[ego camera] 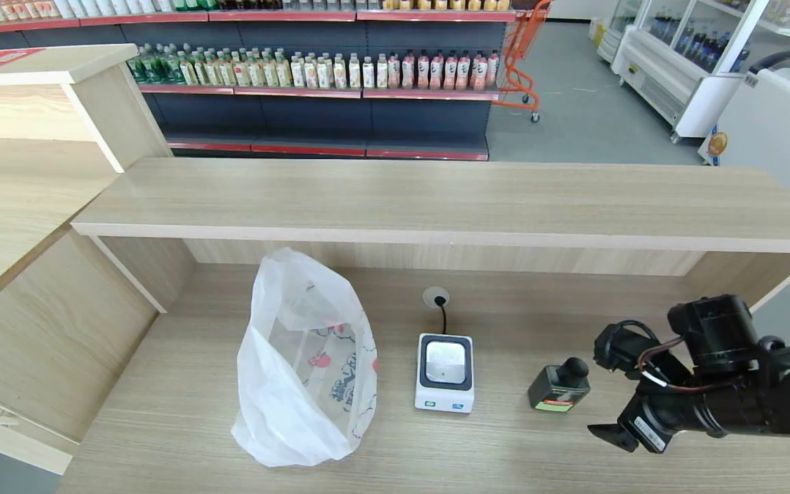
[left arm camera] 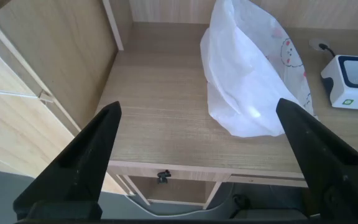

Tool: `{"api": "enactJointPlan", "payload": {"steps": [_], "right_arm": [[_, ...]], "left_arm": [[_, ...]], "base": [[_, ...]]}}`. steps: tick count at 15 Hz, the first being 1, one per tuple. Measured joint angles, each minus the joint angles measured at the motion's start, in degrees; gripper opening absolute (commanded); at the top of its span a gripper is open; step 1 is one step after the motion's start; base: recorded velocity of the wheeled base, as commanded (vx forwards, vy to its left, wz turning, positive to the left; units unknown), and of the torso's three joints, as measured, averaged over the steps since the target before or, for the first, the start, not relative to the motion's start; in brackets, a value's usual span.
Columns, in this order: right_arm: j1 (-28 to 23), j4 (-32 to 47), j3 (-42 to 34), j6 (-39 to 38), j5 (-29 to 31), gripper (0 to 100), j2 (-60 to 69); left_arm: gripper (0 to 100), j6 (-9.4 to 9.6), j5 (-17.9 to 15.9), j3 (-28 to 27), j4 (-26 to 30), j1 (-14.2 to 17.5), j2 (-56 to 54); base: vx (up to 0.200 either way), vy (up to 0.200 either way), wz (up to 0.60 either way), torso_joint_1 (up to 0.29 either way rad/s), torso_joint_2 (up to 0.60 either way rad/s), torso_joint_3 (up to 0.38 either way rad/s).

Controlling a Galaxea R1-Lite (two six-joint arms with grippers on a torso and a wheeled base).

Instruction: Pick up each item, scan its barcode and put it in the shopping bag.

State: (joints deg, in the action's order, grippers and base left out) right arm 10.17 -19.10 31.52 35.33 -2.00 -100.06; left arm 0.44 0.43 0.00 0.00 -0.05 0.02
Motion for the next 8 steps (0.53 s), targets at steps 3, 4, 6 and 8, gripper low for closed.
{"api": "enactJointPlan", "payload": {"steps": [3, 4, 6, 8], "right_arm": [[2.10, -5.85, 0.85, 0.04, -0.32, 100, -5.40], [3.04, -7.34, 1.35, 0.02, -0.35, 100, -7.05], [4.50, -9.87, 2.84, 0.06, -0.35, 100, -10.03], [5.68, -11.50, 4.58, 0.13, -0.35, 100, -12.64]], "left_arm": [[100, 0.00, 0.00, 0.00, 0.00, 0.00, 0.00], [100, 0.00, 0.00, 0.00, 0.00, 0.02, 0.00], [100, 0.00, 0.00, 0.00, 0.00, 0.05, 0.00], [100, 0.00, 0.00, 0.00, 0.00, 0.00, 0.00]], "base": [[0.000, 0.000, 0.00, 0.000, 0.00, 0.000], [0.000, 0.000, 0.00, 0.000, 0.00, 0.000], [0.000, 0.000, 0.00, 0.000, 0.00, 0.000], [0.000, 0.000, 0.00, 0.000, 0.00, 0.000]]}}
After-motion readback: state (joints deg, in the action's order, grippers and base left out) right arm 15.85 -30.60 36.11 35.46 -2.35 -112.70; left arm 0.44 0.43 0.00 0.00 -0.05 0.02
